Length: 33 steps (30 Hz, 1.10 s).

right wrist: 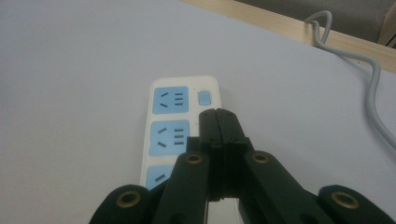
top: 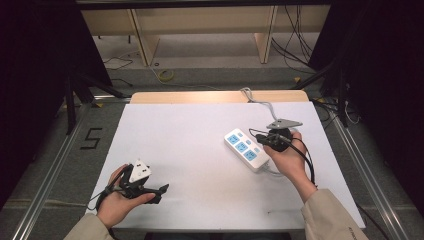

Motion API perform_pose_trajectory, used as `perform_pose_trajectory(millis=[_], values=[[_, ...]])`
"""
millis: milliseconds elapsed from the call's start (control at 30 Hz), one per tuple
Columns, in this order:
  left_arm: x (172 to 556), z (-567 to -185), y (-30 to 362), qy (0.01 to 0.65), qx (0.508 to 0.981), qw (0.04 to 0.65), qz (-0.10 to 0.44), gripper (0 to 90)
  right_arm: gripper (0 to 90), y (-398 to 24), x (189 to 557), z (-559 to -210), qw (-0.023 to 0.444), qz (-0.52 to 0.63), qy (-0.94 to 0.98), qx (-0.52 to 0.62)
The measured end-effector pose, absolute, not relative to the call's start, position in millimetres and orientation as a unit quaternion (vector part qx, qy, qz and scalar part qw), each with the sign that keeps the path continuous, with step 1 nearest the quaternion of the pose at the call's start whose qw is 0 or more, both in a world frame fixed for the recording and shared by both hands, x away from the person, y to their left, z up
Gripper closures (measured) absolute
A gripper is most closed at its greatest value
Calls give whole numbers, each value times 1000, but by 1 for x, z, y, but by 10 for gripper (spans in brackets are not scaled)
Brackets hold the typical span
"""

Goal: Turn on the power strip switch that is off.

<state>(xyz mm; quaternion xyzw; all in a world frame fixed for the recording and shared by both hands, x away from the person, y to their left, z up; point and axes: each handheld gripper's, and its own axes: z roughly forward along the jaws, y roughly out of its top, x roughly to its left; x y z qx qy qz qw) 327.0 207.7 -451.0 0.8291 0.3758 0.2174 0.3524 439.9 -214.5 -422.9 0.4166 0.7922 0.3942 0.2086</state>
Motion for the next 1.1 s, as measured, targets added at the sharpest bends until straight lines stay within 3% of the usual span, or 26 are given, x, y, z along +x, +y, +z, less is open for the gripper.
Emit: perform_pose_trajectory(millis=[1100], values=[[327,-451,207,378,827,356,216,106,900,-199,461,-430,197,373,804,419]])
